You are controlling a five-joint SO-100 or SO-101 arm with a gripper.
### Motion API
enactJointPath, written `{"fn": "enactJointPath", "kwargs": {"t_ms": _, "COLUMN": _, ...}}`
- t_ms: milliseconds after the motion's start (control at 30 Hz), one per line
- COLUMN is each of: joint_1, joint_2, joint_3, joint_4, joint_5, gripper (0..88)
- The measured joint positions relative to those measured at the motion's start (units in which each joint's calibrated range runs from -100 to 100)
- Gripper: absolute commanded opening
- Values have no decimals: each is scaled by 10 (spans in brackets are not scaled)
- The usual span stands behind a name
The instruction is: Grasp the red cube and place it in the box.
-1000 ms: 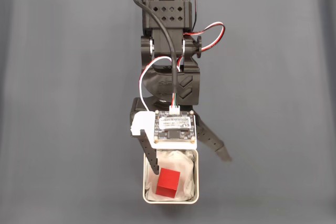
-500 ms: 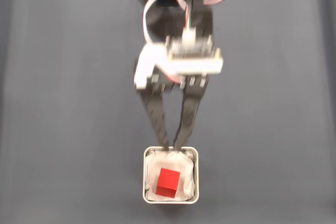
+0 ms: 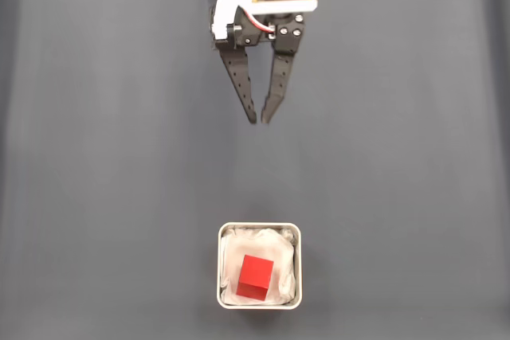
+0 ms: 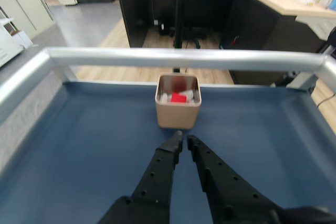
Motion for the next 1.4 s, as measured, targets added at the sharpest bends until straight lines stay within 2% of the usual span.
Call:
{"fn": "enactJointPath", "kwargs": {"t_ms": 200, "joint_1": 1, "joint_2": -173, "joint_3": 251, "joint_4": 60, "joint_5": 0, "gripper": 0}}
{"fn": "enactJointPath", "kwargs": {"t_ms": 333, "joint_1": 1, "joint_2": -240, "joint_3": 359, "joint_4": 122, "joint_5": 0, "gripper": 0}}
{"fn": "enactJointPath", "kwargs": {"t_ms": 533, "joint_1": 1, "joint_2": -292, "joint_3": 376, "joint_4": 254, "joint_5": -21, "gripper": 0}}
{"fn": "enactJointPath", "kwargs": {"t_ms": 700, "joint_1": 0, "joint_2": -298, "joint_3": 376, "joint_4": 306, "joint_5": -23, "gripper": 0}}
{"fn": "enactJointPath", "kwargs": {"t_ms": 1400, "joint_1": 0, "joint_2": -305, "joint_3": 376, "joint_4": 327, "joint_5": -24, "gripper": 2}}
